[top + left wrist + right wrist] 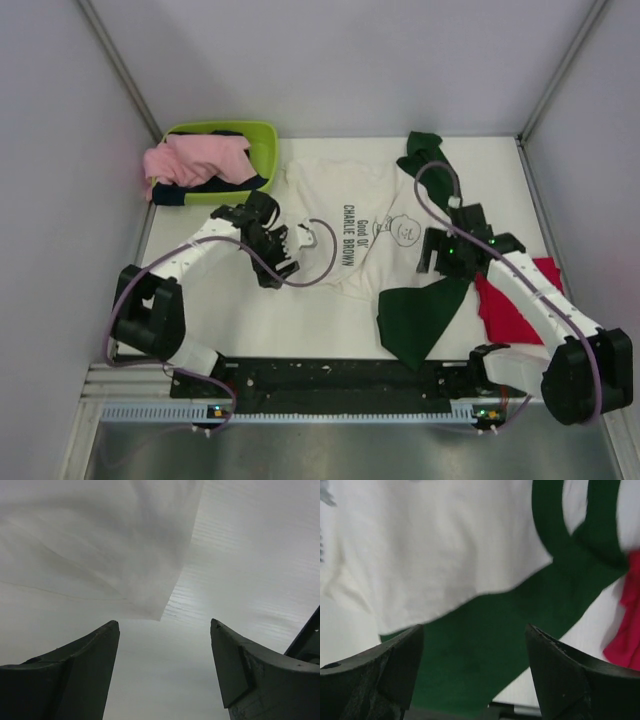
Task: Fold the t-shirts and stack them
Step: Flatten out the tshirt
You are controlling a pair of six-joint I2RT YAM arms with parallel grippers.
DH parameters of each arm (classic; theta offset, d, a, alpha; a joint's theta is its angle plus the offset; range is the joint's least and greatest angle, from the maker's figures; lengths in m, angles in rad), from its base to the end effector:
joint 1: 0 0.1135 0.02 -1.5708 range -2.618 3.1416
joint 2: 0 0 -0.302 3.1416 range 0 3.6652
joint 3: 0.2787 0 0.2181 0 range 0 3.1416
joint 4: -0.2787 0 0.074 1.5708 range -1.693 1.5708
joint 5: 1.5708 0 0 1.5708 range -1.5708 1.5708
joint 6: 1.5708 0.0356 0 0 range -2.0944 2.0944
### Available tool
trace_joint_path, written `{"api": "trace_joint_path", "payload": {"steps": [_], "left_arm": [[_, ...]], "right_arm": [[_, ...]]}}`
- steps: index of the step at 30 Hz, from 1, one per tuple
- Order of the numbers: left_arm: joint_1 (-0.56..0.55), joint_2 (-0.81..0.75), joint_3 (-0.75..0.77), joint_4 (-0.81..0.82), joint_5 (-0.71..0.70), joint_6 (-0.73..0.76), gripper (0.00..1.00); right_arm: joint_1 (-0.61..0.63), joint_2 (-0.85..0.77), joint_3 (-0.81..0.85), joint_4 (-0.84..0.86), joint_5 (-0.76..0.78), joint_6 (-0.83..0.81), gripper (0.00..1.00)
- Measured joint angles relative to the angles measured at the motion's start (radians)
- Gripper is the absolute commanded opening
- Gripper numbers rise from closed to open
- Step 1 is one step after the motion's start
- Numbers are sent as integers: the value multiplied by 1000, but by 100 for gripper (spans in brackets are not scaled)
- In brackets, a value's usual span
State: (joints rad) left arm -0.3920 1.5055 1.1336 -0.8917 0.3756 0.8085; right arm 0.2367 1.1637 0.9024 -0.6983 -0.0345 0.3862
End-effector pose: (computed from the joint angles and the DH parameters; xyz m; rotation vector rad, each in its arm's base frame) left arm 0.2259 -0.1075 0.2925 1.6117 2.2120 -0.4211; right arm 0.1760 0.0437 0.3049 0.1770 2.5489 0.2890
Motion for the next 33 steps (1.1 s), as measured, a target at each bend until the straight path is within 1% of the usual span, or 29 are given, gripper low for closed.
{"api": "trace_joint_path", "payload": {"steps": [2,5,7,9,12,13,15,16,17,18,19,20,21,24,27,29,30,32,33], "left_arm": [[-2,10,-81,31,-34,15,78],[-3,39,-131,122,-80,21,77],[-6,55,-150,193,-99,21,77],[-14,61,-178,260,-114,21,75],[-32,64,-232,336,-132,20,73],[-36,69,-247,354,-138,20,72],[-39,71,-254,370,-146,15,69],[-40,71,-254,374,-150,11,61],[-41,71,-257,381,-156,8,53],[-42,70,-259,388,-160,5,41],[-43,70,-261,397,-164,3,27],[-44,70,-263,408,-171,3,14],[-45,70,-264,420,-180,0,0],[-44,75,-261,428,-217,-3,0],[-29,89,-202,349,-258,-21,0],[-5,91,-117,261,-265,-44,0],[14,91,-48,205,-262,-57,0],[50,90,117,117,-250,-82,0],[68,87,209,72,-239,-92,0]], "right_arm": [[54,-32,-130,-48,6,87,72],[116,-69,-246,-105,7,196,73],[170,-94,-294,-118,5,273,73],[203,-111,-329,-106,-4,332,72],[217,-115,-411,-68,-24,410,72],[214,-116,-412,-58,-29,423,71],[216,-114,-421,-51,-31,441,66],[216,-113,-422,-50,-31,448,58],[216,-109,-422,-49,-31,452,46],[216,-102,-422,-47,-31,455,20],[216,-92,-423,-43,-31,456,9],[216,-81,-423,-42,-34,450,0],[216,-66,-428,-21,-45,452,0],[216,-49,-419,-15,-58,445,0],[199,-60,-404,-21,-55,424,0],[160,-79,-374,-43,-44,394,0],[121,-96,-331,-69,-42,370,0],[52,-122,-218,-103,-35,318,0],[14,-124,-129,-129,-34,283,0]]}}
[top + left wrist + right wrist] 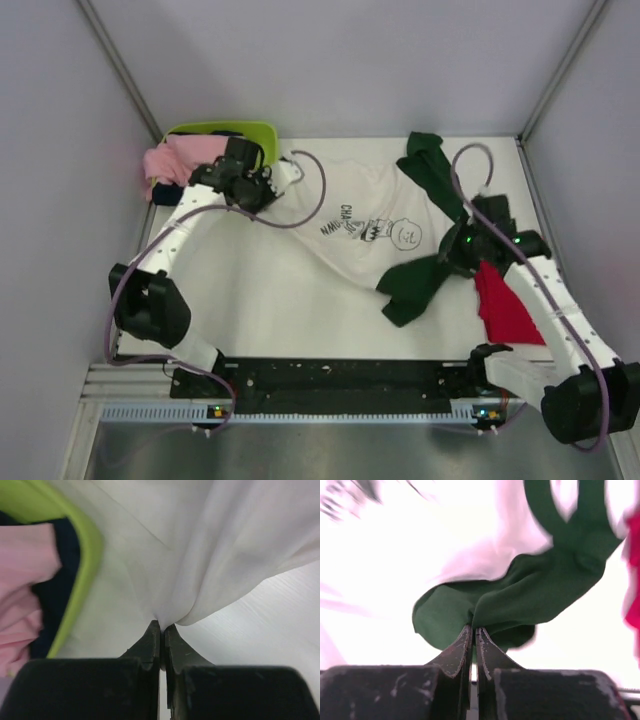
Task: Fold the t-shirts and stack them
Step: Flatten out the tshirt
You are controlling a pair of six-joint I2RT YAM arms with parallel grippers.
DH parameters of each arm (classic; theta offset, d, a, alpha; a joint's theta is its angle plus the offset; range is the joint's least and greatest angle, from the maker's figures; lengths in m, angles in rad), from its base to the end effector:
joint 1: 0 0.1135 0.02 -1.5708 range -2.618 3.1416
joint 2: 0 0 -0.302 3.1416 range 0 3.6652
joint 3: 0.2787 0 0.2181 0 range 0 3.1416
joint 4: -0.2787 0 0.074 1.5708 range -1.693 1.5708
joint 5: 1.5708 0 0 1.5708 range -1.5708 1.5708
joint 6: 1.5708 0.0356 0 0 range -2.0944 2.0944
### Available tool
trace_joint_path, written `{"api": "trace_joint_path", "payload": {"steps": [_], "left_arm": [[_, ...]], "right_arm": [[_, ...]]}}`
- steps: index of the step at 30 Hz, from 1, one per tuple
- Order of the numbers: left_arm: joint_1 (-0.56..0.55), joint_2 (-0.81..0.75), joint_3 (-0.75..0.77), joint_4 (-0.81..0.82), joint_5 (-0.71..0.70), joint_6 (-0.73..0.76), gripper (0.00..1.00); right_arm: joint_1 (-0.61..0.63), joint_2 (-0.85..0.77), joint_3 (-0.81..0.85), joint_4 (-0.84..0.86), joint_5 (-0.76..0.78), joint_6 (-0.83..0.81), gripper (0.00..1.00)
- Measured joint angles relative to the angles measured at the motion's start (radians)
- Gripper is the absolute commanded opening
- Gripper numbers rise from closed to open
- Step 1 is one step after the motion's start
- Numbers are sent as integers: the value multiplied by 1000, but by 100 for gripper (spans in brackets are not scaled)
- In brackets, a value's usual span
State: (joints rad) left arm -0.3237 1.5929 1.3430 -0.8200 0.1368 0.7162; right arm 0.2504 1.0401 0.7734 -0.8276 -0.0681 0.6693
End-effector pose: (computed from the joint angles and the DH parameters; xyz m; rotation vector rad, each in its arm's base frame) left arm 0.2802 -0.0991 0.3259 1.3437 2.2546 -0.0454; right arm 0.1306 0.0359 0.2793 0.5435 2.6649 0.3762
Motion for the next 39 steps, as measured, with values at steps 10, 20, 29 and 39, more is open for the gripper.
{"api": "trace_joint_path", "payload": {"steps": [10,20,29,39], "left_arm": [[68,-166,529,-267,23,-14,0],[73,-276,156,-361,90,82,82],[-93,-267,-228,-299,145,146,57],[-375,-249,-465,-77,158,140,74]], "right_arm": [[-232,19,927,-85,59,-290,0],[-240,27,829,-117,-53,-358,0],[-233,102,456,33,-282,-270,0],[-233,159,424,111,-290,-270,0]]}}
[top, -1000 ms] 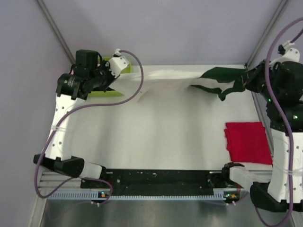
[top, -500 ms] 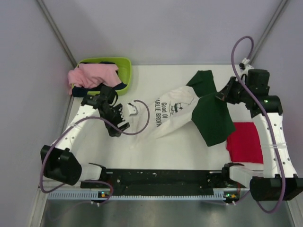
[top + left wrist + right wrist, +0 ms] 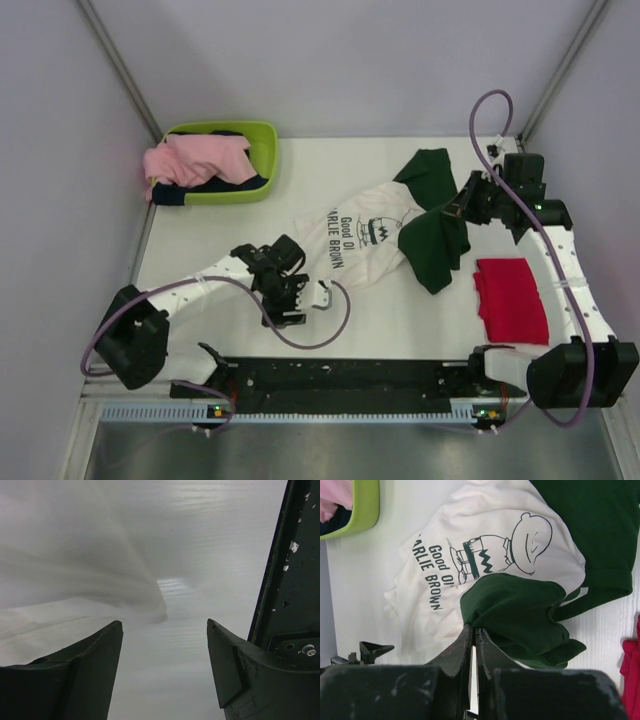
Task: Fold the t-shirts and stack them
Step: Flatten out the tshirt
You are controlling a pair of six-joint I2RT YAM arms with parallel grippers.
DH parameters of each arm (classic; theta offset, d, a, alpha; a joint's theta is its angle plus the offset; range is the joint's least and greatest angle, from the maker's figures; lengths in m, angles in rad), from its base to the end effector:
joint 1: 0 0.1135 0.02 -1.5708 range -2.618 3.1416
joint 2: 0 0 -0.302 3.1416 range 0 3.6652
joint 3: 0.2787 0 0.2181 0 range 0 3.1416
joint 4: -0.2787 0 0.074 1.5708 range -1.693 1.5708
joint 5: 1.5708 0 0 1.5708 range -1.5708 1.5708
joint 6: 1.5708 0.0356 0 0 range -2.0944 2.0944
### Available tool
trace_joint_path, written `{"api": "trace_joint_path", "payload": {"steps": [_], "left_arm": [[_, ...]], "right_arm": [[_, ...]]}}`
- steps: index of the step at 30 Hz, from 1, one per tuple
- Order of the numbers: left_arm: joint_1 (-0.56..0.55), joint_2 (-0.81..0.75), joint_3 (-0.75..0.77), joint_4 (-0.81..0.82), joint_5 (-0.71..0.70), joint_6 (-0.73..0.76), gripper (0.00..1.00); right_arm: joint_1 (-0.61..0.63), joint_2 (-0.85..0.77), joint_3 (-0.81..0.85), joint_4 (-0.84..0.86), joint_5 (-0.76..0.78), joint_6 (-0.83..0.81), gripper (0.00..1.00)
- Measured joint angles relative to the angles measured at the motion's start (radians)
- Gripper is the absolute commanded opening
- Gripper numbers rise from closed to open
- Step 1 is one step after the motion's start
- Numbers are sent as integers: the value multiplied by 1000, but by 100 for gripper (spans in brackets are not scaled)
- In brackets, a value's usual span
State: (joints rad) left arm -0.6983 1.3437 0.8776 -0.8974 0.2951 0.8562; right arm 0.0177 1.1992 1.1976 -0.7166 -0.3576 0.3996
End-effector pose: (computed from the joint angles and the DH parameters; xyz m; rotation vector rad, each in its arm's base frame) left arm 0.1377 -0.1291 0.2614 2.0555 2.0256 -0.4039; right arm 0.2007 0.0160 0.3839 0.2517 2.2988 0.6243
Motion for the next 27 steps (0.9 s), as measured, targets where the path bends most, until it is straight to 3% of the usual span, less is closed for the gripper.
{"api": "trace_joint_path", "payload": {"steps": [5,7,9,10,11,12,17,20,27], "left_arm": [[-48,50,-88,130,-48,-1,75],[-63,69,-108,200,-85,-5,69],[-72,90,-126,257,-130,-19,55],[-74,92,-126,262,-137,-24,39],[-76,92,-127,273,-150,-30,14],[-78,92,-128,284,-161,-37,0],[-62,92,-127,336,-284,-49,0],[35,87,-9,272,-355,-68,0],[300,38,724,77,-417,-160,0]], "right_arm": [[0,0,-20,20,8,-6,0],[0,0,-28,20,16,-7,0],[0,-1,-34,17,21,-7,0],[0,-2,-35,18,24,-8,0],[0,-4,-35,18,27,-11,0],[0,-8,-35,17,32,-14,0],[-3,-28,20,-24,51,-25,0],[-3,-29,130,-59,65,-38,0],[-7,-122,451,-85,135,-76,0]]}}
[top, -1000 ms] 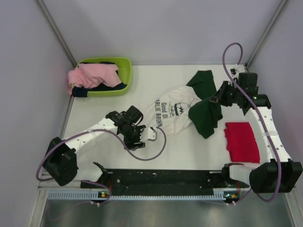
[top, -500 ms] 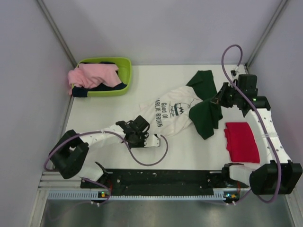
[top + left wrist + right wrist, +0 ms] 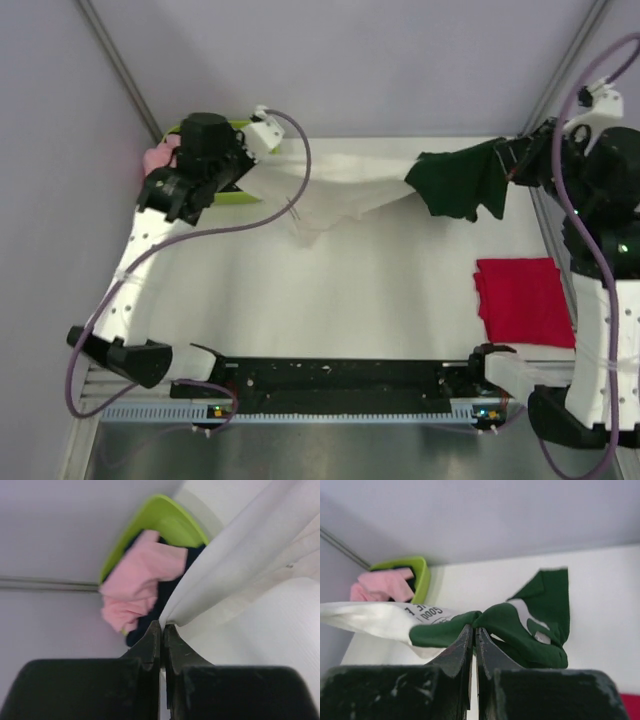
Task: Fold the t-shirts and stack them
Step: Flatten out the tshirt
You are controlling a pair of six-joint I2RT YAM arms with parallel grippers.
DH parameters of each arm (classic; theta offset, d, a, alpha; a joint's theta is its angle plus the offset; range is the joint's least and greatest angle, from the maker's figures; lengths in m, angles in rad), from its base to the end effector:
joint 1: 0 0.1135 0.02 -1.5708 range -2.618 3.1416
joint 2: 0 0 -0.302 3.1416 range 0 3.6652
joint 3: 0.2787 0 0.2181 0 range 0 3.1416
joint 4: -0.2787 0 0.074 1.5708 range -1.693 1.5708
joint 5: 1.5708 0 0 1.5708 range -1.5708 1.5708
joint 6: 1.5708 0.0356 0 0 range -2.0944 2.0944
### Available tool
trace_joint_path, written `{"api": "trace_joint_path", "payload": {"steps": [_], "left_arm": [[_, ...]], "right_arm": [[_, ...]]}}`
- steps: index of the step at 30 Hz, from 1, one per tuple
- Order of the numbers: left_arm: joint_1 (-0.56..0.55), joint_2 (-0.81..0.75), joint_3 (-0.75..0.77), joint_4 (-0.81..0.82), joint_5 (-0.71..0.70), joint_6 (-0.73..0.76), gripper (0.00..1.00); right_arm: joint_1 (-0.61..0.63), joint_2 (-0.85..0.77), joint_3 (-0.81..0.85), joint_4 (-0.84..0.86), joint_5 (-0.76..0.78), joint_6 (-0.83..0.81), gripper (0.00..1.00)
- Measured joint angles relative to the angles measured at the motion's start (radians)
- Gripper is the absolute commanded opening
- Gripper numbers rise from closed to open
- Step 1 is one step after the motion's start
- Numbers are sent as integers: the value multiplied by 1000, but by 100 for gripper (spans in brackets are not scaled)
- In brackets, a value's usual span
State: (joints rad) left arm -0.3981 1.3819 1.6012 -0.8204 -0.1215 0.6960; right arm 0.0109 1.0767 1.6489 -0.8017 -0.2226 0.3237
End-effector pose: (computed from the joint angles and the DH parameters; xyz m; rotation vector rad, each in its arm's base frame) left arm 0.2276 -0.0910 0.4525 1.0751 1.8995 0.3018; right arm 0.1264 0.0092 0.5186 0.1234 1.8119 0.4383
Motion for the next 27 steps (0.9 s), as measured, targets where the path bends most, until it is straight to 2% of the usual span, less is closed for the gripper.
{"api": "trace_joint_path", "payload": {"steps": [6,9,14,19,23,27], "left_arm": [[19,-80,473,-188,-33,-52,0],[18,-132,584,-229,-24,-74,0],[16,-209,611,-283,-12,-97,0],[17,-175,590,-297,-18,-100,0],[17,-76,572,-280,-41,-95,0],[17,114,652,-201,-84,-86,0]], "right_arm": [[0,-121,257,3,66,-33,0],[0,-174,347,11,78,-45,0],[0,-213,414,16,71,-60,0],[0,-156,402,13,62,-81,0],[0,-44,378,48,43,-97,0],[0,131,381,122,32,-113,0]]}}
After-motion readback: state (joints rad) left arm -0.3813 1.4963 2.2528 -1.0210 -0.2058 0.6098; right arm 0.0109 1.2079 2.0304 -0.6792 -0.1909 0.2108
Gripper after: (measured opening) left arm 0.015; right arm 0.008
